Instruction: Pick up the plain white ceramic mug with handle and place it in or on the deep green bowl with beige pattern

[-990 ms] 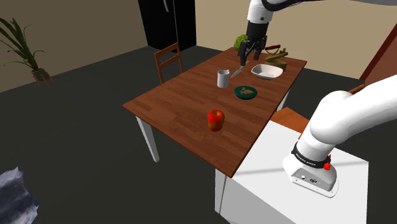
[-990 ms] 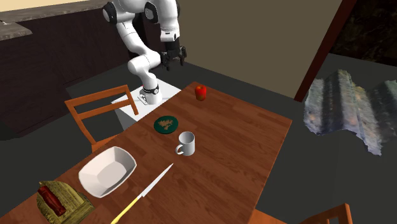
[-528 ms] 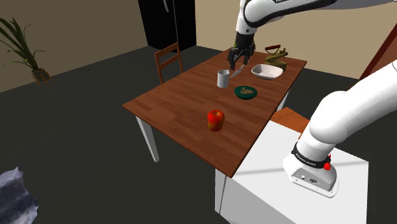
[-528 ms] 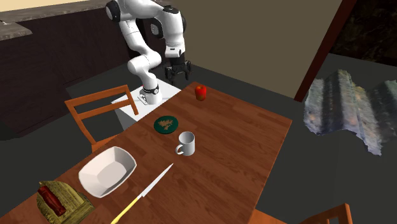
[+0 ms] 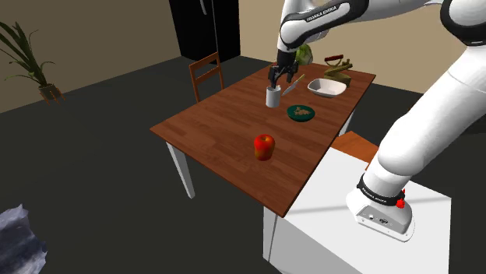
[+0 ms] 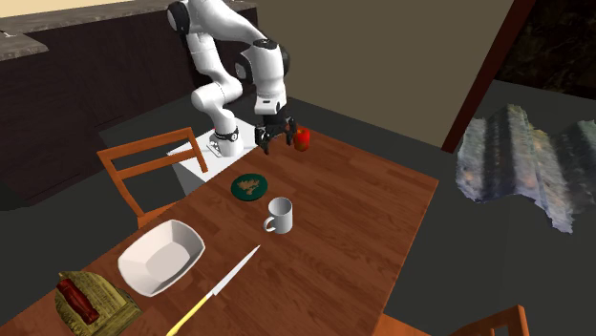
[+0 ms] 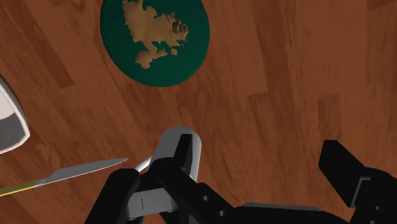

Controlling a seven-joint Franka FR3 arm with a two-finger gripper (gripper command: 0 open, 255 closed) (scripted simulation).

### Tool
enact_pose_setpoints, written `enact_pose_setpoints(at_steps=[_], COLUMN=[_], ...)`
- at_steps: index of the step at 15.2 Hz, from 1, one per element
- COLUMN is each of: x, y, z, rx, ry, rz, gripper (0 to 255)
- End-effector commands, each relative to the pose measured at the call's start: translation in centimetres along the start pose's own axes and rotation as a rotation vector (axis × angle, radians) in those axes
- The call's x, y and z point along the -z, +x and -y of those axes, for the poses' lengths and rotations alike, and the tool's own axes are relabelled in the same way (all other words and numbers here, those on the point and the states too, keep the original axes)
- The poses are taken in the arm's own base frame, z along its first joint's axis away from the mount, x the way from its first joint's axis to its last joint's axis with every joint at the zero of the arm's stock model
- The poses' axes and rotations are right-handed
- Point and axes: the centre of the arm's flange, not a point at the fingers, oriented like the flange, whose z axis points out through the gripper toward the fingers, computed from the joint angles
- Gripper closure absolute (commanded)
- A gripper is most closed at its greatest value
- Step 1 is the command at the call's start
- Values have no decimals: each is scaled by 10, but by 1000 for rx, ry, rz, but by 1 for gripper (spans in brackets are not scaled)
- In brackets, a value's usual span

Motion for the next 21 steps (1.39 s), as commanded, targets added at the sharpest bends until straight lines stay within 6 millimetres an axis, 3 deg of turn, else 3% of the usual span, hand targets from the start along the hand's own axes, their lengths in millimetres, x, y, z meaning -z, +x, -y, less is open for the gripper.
enact_pose_setpoints(at_steps=[1, 12, 21], x=[-15, -96, -139], y=[20, 124, 132], z=[-8, -48, -51], rx=[-12, -77, -80], ry=[-5, -28, -29], rz=[-10, -63, -65], gripper=[0, 0, 0])
